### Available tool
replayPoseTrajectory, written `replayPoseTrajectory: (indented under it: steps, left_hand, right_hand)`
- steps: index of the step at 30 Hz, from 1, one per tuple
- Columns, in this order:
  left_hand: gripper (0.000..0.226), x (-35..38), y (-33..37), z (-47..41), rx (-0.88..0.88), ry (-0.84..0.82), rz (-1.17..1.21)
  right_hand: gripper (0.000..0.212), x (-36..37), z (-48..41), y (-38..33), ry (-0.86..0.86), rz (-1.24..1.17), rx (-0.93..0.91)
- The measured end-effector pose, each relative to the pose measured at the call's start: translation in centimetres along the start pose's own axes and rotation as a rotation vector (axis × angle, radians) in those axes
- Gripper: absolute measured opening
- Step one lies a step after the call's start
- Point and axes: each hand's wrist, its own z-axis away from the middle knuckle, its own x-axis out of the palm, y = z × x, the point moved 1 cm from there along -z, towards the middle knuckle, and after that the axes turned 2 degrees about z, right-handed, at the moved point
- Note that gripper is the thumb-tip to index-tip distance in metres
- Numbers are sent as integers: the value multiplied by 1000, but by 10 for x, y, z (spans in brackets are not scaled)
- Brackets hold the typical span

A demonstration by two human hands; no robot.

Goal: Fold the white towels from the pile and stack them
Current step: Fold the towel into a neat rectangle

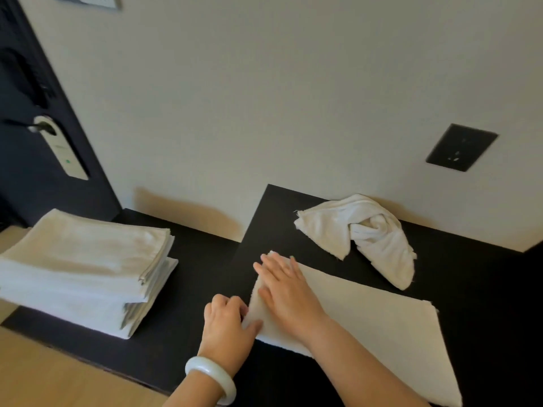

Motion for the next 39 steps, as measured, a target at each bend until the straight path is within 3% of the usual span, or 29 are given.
replayPoseTrajectory:
  steps: [7, 11, 17, 19, 21, 23, 26, 28, 33, 39]
  left_hand:
    - [13, -7, -4, -3, -18, -116, 60]
    - [22, -8, -14, -1, 27, -35, -156]
    - [25, -7, 8, 6, 172, 180, -249]
    - [41, -1, 24, -1, 312, 192, -271]
    - [55, 9, 43, -17, 407, 115, -290]
    - [61, 25, 58, -34, 500, 29, -419]
    - [66, 57, 56, -45, 588, -109, -650]
    - [63, 71, 45, -47, 607, -100, -795]
    - [64, 74, 40, -52, 522, -71, -727]
    - [66, 73, 42, -49, 532, -53, -687]
  right_hand:
    - [66, 27, -5, 12, -31, 105, 94]
    - [69, 27, -7, 14, -28, 84, 88]
    - [64, 20, -5, 11, -14, 17, 93]
    - [57, 13, -5, 10, 56, -215, 146]
    - [52, 3, 0, 12, 233, -411, 299]
    - [51, -2, 11, 19, 356, -354, 462]
    - [52, 8, 42, 28, 192, -119, 532]
    - [54, 18, 61, 36, 82, 10, 491]
    - [62, 24, 105, 74, 75, 34, 503]
    - [64, 14, 183, 143, 46, 91, 793]
